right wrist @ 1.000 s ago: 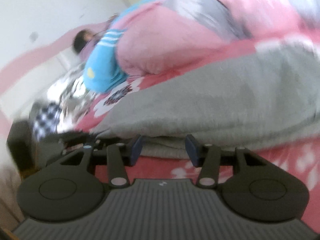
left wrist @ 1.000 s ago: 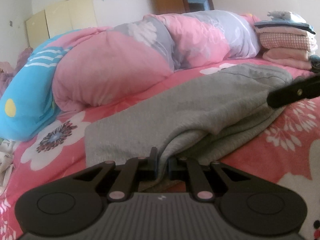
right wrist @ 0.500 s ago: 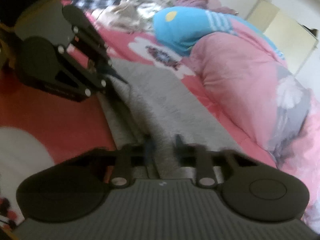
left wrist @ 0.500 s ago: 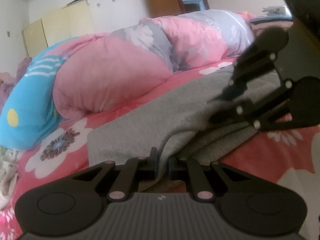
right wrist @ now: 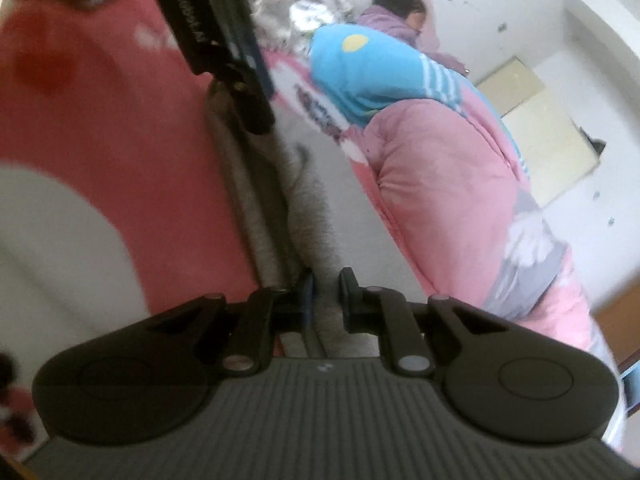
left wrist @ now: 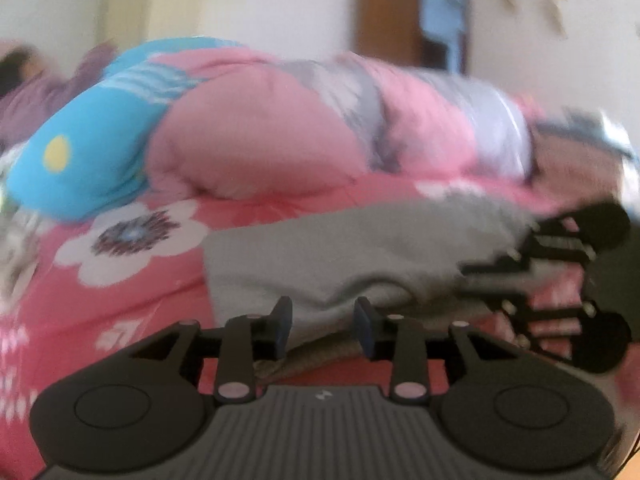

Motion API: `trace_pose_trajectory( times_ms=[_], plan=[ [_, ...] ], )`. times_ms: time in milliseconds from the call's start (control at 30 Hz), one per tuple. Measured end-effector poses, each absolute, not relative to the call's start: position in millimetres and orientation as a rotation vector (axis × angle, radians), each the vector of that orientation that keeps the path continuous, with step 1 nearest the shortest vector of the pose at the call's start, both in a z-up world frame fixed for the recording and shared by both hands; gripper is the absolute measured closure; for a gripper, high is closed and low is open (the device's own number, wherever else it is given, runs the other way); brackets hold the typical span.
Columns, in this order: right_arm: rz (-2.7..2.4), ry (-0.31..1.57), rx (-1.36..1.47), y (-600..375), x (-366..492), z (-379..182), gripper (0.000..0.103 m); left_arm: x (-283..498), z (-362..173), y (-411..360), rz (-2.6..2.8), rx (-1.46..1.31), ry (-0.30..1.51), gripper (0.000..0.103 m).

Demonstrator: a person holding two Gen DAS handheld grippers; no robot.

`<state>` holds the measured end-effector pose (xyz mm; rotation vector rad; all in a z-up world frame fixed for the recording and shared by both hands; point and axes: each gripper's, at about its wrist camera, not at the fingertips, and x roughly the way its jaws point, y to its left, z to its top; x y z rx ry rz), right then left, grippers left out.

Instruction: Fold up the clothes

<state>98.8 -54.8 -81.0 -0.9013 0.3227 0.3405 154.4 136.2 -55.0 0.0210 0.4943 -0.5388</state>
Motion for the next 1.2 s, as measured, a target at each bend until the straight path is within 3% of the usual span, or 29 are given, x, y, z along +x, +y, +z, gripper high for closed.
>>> trace_pose_trajectory(
  times_ms=[167, 300, 467, 633, 833, 1200],
  plan=[
    [0.426, 0.329, -0.599, -84, 94, -34, 0.091, 168, -51, 163, -0.397, -0.245, 0.534, 0.069],
    [0.402, 0.321, -0.314, -99, 122, -13, 0.091, 180, -58, 156, -0.327, -0.257, 0.570, 0.069],
    [0.372, 0.388, -0.033, -110, 161, -31, 0.091, 188, -81, 143, -0.225, -0.185, 0.636, 0.068],
    [0.451, 0.545, -0.024, -94, 176, -91, 0.091, 185, -86, 145, -0.203, -0.175, 0.638, 0.066],
    [0.453, 0.552, -0.038, -95, 167, -88, 0.091, 169, -62, 140, -0.180, -0.174, 0.502, 0.070],
    [0.320, 0.427, -0.023, -118, 119, -50, 0.089, 169, -75, 63, -0.476, 0.022, 0.472, 0.070]
  ],
)
